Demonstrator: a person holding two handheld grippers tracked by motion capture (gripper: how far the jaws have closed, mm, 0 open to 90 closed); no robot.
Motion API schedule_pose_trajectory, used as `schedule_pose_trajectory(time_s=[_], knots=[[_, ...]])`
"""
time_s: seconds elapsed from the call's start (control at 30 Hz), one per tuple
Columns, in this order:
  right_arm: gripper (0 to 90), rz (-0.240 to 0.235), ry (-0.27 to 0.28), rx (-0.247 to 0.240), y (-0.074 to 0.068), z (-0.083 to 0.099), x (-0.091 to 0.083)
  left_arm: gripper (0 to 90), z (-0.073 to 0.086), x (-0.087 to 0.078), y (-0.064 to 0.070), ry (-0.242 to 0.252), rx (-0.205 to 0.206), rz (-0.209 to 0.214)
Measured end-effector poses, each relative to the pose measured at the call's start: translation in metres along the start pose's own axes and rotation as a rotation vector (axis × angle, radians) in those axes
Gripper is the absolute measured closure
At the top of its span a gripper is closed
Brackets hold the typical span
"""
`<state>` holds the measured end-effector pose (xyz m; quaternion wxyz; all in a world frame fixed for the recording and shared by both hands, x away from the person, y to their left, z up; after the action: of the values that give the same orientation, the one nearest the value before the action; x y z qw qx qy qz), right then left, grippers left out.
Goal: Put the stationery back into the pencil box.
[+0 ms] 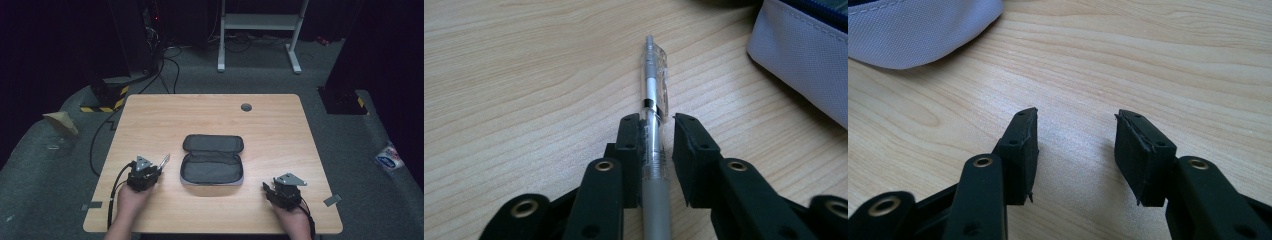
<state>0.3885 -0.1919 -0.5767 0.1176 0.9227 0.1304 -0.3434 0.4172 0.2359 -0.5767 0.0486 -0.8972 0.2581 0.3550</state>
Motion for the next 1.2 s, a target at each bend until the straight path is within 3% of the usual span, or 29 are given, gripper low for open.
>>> schedule_pose_trajectory(time_s=[0.83,1.0,1.2], knots=[[51.4,-0.003,0.000,-0.002,0.000,0.000,0.000,78.8,0.001,-0.001,0.000,0.023,-0.002,-0.003],[51.4,-0.003,0.000,-0.003,0.000,0.000,0.000,78.9,-0.004,-0.006,0.001,0.063,-0.009,0.002],[51.4,-0.003,0.001,-0.001,0.000,0.000,0.000,79.0,-0.012,-0.014,0.006,0.112,0.011,0.010]])
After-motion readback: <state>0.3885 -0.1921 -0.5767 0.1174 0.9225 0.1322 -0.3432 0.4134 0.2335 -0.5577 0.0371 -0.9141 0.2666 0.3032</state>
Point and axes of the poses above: each handheld gripper's, and its own axes: x roughly forward along the jaws, z roughly out of its underside, y roughly to its right, the point moved 8 cm from there along x, roughly forward along the jaws, and after that the axes turned 9 degrees about z, right-handed, at the moved point
